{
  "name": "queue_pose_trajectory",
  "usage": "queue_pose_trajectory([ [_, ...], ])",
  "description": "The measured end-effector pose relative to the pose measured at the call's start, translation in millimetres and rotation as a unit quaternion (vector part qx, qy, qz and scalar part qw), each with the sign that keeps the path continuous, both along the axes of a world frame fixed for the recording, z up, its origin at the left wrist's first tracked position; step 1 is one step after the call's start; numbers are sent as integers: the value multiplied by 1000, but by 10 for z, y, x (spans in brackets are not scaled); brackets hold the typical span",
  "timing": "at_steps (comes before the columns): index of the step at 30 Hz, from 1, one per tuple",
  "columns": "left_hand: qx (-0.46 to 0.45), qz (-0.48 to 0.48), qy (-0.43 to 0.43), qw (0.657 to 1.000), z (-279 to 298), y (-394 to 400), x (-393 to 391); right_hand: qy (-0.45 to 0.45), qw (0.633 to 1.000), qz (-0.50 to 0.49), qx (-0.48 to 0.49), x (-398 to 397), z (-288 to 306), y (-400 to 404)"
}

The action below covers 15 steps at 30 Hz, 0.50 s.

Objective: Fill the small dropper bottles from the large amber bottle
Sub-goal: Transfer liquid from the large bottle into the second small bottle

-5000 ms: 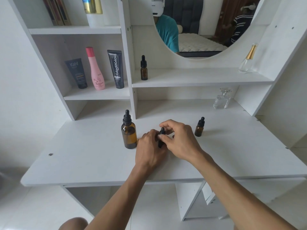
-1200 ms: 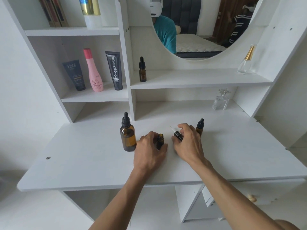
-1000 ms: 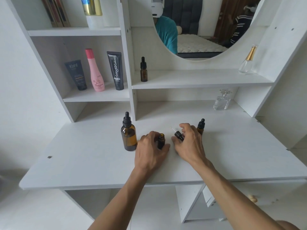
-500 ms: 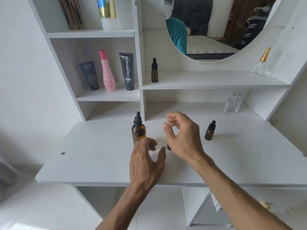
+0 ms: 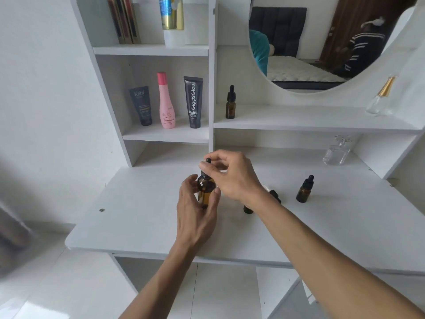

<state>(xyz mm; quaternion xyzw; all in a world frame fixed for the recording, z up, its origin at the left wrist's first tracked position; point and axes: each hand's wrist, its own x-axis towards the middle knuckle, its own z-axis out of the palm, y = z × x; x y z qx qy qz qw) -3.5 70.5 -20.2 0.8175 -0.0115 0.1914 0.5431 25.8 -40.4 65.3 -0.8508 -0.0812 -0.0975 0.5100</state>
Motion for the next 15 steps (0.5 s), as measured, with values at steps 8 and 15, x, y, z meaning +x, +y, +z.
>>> queue_pose_trajectory([
  [8, 2, -20, -15, 1000, -127, 17, 91, -19, 996, 27, 79, 73, 114, -8],
  [15, 16, -30, -39, 999, -150, 24, 143, -45, 987, 62, 140, 85, 392, -15],
])
